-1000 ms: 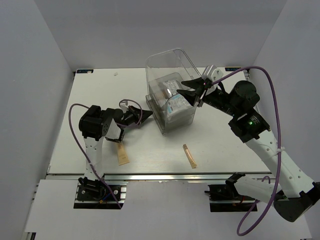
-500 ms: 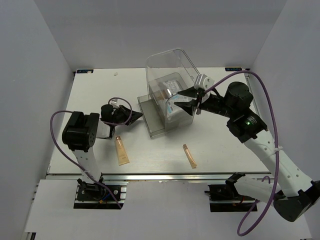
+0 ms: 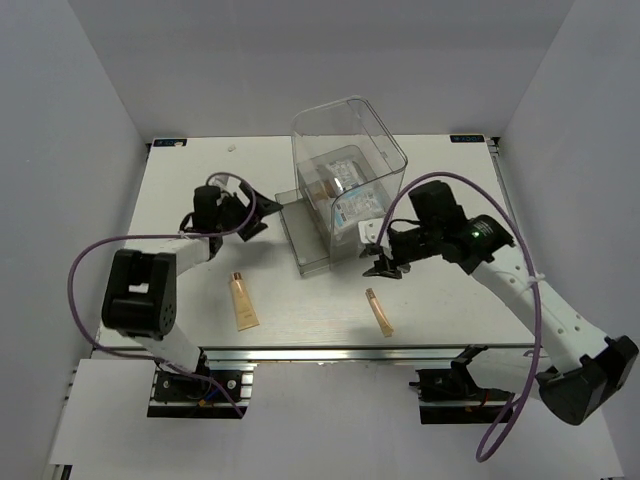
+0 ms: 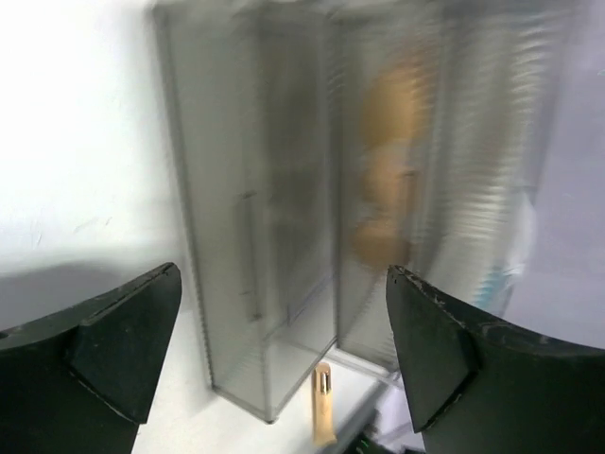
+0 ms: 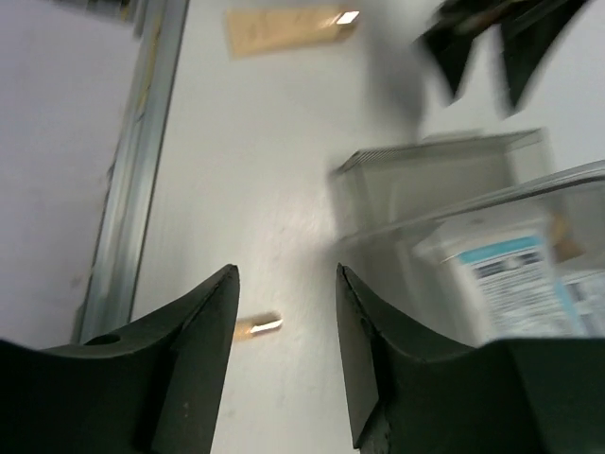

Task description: Organize the makeup

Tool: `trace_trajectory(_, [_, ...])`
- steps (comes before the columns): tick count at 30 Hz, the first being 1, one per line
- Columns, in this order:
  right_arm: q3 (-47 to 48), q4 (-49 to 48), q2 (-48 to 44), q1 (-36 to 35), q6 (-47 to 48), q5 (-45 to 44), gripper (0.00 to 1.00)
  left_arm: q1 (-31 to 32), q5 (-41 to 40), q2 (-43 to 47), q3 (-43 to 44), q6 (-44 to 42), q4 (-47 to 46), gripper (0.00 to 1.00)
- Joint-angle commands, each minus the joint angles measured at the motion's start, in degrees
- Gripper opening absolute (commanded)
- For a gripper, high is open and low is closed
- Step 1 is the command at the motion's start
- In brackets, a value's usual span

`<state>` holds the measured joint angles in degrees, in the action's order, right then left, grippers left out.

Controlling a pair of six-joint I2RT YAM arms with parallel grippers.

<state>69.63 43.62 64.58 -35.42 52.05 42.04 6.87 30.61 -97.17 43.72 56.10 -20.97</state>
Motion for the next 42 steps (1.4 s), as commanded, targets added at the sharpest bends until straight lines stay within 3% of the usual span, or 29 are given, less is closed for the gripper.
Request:
trace_trajectory(1, [-2.46, 14.74, 2.92, -0.88, 8.61, -8.16, 0.45, 0.07, -8.09, 11.19, 7.15, -11.52, 16.81, 0.98])
trace_trajectory(4, [-7.37, 9.42, 4.85, -1.14, -1.13, -15.9, 0.38, 0.07, -16.09, 18.31, 11.38, -17.68, 27.37, 0.98])
trace_trajectory(6, [-10.37, 3.18, 4.68, -1.49, -13.78, -19.96, 0.38, -0.02, -18.3, 22.45, 10.95, -19.61, 29.66, 0.98])
trace_trajectory(10, [-15.13, -3.88, 5.99, -3.95, -24.79, -30.85, 0.52, -0.02, -21.46, 27.81, 7.52, -18.4, 32.48, 0.98])
trace_trajectory(15, [-18.03, -6.6, 9.25, -4.22, -36.81, -30.45, 0.6, -0.28, -25.94, 33.61, 4.26, -16.81, 36.52, 0.98])
trace_trajectory(22, [-25.06, -17.15, 10.39, -4.22, -46.95, -30.79, 0.58, -0.37, -32.71, 38.88, 10.76, -21.99, 47.24, 0.98])
trace_trajectory(30, [-22.08, -19.1, 19.52, -4.31, -51.7, -38.69, 0.54, -0.37, -36.5, 47.67, 8.75, -20.59, 53.49, 0.98])
trace_trajectory(34, [-19.37, -14.89, 26.46, -6.15, -54.77, -44.23, 0.46, -0.37, -37.82, 51.45, 7.87, -19.54, 55.68, 0.98])
trace_trajectory(38, [-19.0, -14.52, 27.27, -8.43, -55.39, -46.26, 0.4, -0.37, -38.61, 53.13, 7.69, -19.27, 57.09, 0.98])
trace_trajectory(42, [-18.82, -13.56, 26.75, -10.28, -54.08, -44.86, 0.16, -0.37, -38.96, 53.57, 7.87, -19.53, 57.62, 0.98])
